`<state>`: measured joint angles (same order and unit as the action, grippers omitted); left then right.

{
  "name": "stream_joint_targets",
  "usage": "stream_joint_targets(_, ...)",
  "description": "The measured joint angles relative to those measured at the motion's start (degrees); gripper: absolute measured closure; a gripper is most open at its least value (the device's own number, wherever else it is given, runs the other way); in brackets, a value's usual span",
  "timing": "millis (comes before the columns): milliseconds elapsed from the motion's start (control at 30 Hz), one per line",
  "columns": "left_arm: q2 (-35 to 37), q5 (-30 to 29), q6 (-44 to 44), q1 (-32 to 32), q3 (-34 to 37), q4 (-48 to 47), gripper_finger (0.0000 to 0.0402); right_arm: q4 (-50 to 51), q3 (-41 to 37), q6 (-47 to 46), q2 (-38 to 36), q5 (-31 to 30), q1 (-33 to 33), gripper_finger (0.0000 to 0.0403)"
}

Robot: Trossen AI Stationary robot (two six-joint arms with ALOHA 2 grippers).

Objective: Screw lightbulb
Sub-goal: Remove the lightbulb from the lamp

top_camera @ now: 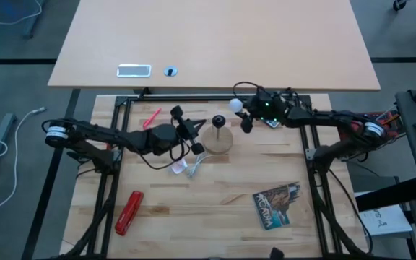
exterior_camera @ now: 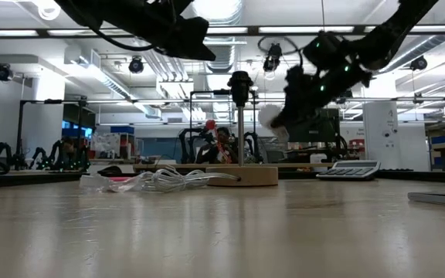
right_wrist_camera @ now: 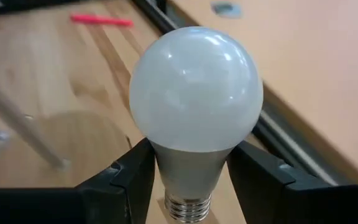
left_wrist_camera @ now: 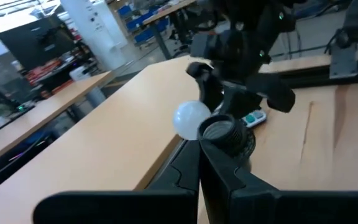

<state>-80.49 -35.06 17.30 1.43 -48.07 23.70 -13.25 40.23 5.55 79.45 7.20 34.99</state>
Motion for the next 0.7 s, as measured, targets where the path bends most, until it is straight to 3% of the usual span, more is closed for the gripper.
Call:
stream_joint_targets(200,0.05,-4.45,-0.41,-1.14,0.02,-2.15,0.0402,-0.21,0.01,-2.27,8.22,-1.32,0.98,0.0223)
stream_joint_targets(400,0.05,-4.99,-1.47,-1.27,0.02,-3.84,0.0402,-0.29,0.69,-3.89,14.41,-1.40,1.18,0.0223)
stream_joint_targets(700,0.05,-5.01,-2.39,-1.25,0.02,-4.70,0.0401,-0.18,1.13,-3.46,15.17,-1.36,1.18,0.0222)
